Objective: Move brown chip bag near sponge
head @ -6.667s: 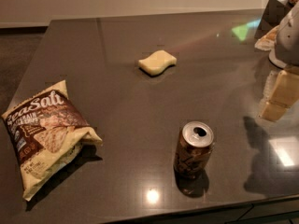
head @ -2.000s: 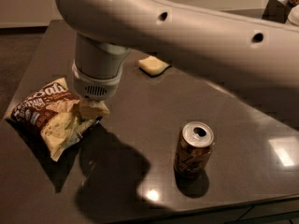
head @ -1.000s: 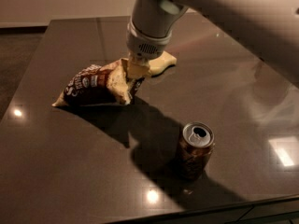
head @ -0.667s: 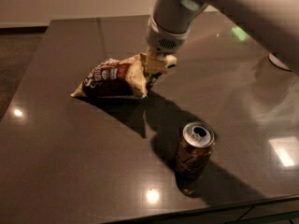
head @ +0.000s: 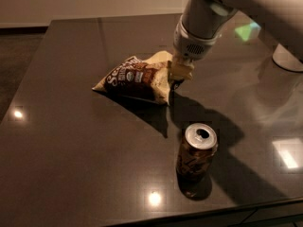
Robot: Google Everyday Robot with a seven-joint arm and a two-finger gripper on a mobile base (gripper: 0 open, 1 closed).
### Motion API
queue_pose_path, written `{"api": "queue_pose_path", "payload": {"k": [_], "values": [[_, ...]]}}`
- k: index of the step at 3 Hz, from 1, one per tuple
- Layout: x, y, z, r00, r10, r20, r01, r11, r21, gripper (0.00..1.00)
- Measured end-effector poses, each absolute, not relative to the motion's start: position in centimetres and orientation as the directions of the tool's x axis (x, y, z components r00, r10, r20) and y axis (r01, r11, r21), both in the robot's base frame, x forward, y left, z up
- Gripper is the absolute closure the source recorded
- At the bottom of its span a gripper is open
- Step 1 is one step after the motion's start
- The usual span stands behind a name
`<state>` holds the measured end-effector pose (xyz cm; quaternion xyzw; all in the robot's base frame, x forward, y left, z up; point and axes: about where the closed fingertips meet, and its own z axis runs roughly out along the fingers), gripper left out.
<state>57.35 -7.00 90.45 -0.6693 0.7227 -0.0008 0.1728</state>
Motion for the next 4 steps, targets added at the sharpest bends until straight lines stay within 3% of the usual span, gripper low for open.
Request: {"api": "queue_pose_path", "payload": {"k": [4], "values": [[56.11,-8.95,88.32,-0.07,-0.964,-0.255,-0.976,0.119,-0.182,0.07]]}}
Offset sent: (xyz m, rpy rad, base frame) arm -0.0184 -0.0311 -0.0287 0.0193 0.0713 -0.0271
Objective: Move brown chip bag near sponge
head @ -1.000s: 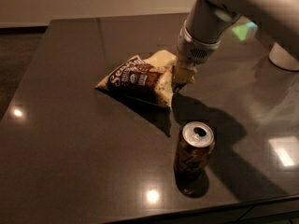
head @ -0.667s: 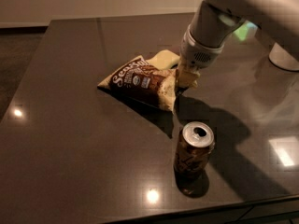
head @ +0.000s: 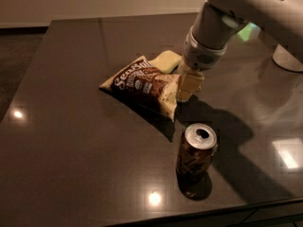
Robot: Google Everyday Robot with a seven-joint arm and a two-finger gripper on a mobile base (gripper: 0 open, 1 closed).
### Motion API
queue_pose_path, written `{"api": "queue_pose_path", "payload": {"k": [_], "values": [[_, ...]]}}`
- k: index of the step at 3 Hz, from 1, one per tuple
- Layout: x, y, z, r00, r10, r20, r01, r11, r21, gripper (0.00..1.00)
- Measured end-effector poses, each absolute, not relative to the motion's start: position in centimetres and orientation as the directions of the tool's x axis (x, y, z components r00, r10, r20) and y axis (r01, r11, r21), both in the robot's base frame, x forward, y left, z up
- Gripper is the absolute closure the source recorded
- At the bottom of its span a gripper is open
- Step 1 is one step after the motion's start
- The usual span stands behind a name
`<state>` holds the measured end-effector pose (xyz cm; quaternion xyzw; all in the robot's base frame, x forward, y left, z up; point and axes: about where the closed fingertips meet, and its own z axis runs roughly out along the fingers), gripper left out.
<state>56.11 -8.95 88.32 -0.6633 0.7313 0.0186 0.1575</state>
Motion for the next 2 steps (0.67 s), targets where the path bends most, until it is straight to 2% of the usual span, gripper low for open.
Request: {"api": "queue_pose_path", "payload": {"k": [1,2], "values": [[56.1,-8.88,88.28,-0.069,-0.965,-0.255,-0.976,0.118,-0.182,0.0],[56.1,-8.88,88.28,-0.069,-0.965,-0.255,-0.976,0.118,-0.182,0.0]]}}
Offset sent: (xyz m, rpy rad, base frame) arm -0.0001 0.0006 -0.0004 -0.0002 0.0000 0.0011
